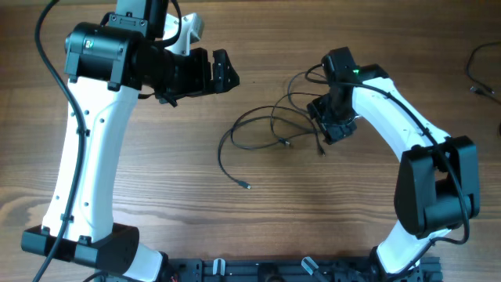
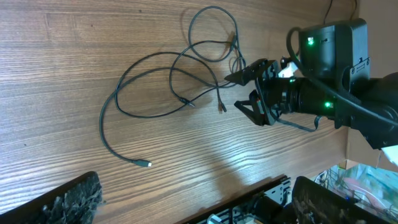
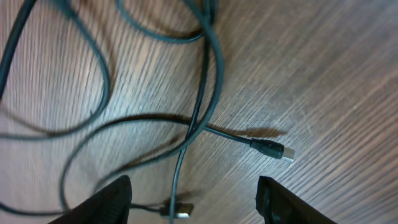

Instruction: Untangle cables

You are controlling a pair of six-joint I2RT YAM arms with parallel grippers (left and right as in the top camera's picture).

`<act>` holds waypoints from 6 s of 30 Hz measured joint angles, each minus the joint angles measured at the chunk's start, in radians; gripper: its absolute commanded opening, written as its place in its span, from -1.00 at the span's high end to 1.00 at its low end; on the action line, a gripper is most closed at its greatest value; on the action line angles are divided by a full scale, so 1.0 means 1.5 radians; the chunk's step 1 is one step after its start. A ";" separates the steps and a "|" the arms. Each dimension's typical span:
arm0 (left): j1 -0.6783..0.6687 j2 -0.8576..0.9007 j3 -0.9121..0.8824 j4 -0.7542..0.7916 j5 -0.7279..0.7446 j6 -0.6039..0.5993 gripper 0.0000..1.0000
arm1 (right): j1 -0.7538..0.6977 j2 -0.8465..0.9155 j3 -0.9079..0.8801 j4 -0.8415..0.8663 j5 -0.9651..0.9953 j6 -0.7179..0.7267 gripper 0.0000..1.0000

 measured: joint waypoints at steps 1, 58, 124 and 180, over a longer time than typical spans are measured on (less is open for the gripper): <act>0.000 0.000 0.000 0.000 0.000 0.000 -1.00 | -0.001 0.000 0.000 -0.001 0.006 0.024 -0.34; -0.141 0.188 0.000 0.328 0.218 -0.155 -1.00 | -0.022 -0.504 -0.002 0.100 -0.105 -0.907 0.92; -0.146 0.299 -0.011 0.558 0.525 -1.140 -0.65 | -0.022 -0.533 -0.002 0.056 -0.095 -0.914 0.92; -0.113 -0.099 0.017 0.594 0.028 -0.309 0.92 | 0.120 -0.262 -0.004 0.293 -0.323 -0.859 -0.99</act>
